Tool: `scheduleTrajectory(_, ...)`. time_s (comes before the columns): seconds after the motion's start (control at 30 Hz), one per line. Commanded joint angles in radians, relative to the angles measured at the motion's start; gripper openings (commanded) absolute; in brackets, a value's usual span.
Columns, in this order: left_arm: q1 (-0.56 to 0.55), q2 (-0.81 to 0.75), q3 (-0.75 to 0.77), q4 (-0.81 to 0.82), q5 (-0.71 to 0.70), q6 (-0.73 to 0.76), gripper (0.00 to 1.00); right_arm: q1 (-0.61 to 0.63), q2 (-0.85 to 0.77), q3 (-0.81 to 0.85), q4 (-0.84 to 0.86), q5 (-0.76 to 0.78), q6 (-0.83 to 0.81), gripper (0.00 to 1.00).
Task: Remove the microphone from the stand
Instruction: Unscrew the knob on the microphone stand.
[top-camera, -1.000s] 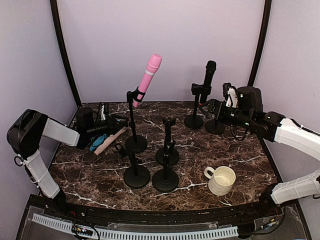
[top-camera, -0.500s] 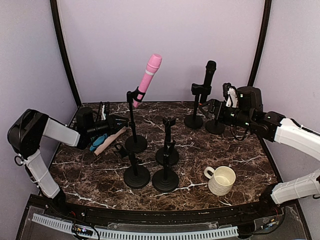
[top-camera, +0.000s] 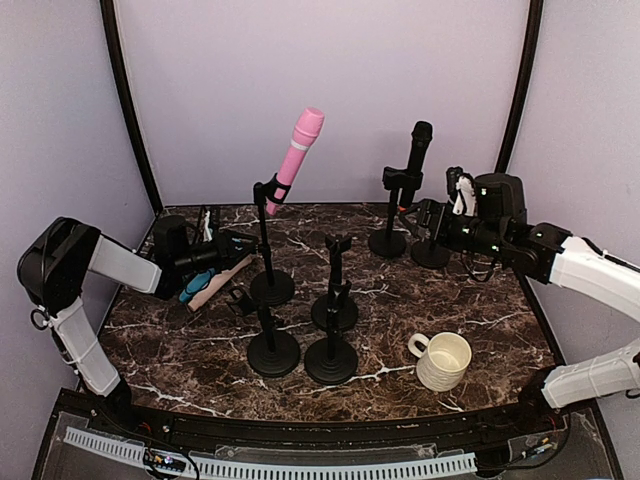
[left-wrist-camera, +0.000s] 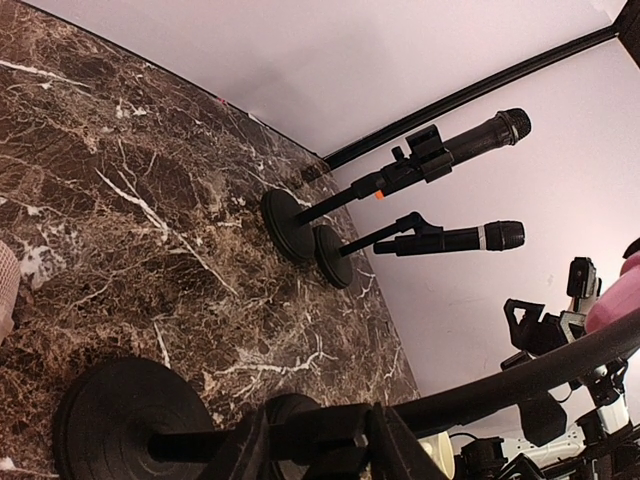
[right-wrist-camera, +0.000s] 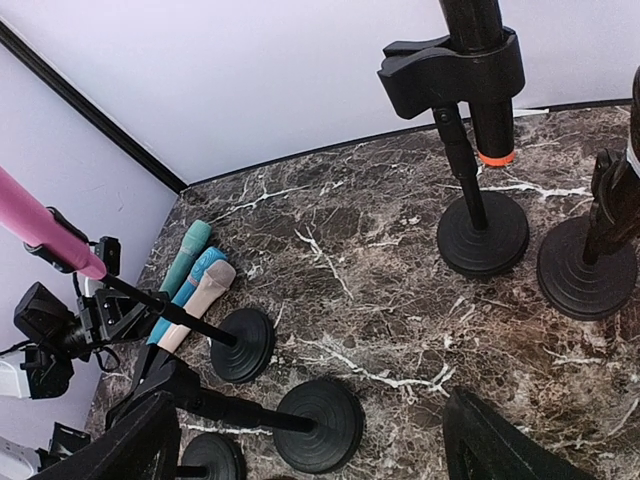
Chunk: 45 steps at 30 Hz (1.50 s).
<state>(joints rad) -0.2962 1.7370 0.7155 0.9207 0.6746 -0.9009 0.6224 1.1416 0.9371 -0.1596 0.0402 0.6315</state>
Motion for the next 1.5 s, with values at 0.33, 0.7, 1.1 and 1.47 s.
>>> scheduleTrajectory(0.33, -0.003, 0.030, 0.015, 0.057, 0.048, -0.013, 0.30, -0.007, -0.038, 0.012, 0.023, -0.005, 0.015, 0.91)
scheduleTrajectory(0.7, -0.003, 0.026, 0.014, 0.040, 0.026, -0.021, 0.16, -0.007, -0.067, -0.005, 0.014, 0.008, 0.017, 0.91)
scheduleTrajectory(1.1, -0.003, 0.002, 0.041, -0.106, -0.002, -0.035, 0.08, -0.007, -0.073, -0.017, 0.025, 0.010, 0.027, 0.91)
scheduleTrajectory(1.47, -0.003, -0.049, 0.061, -0.301, -0.035, -0.015, 0.06, -0.007, -0.084, -0.035, 0.034, 0.010, 0.031, 0.91)
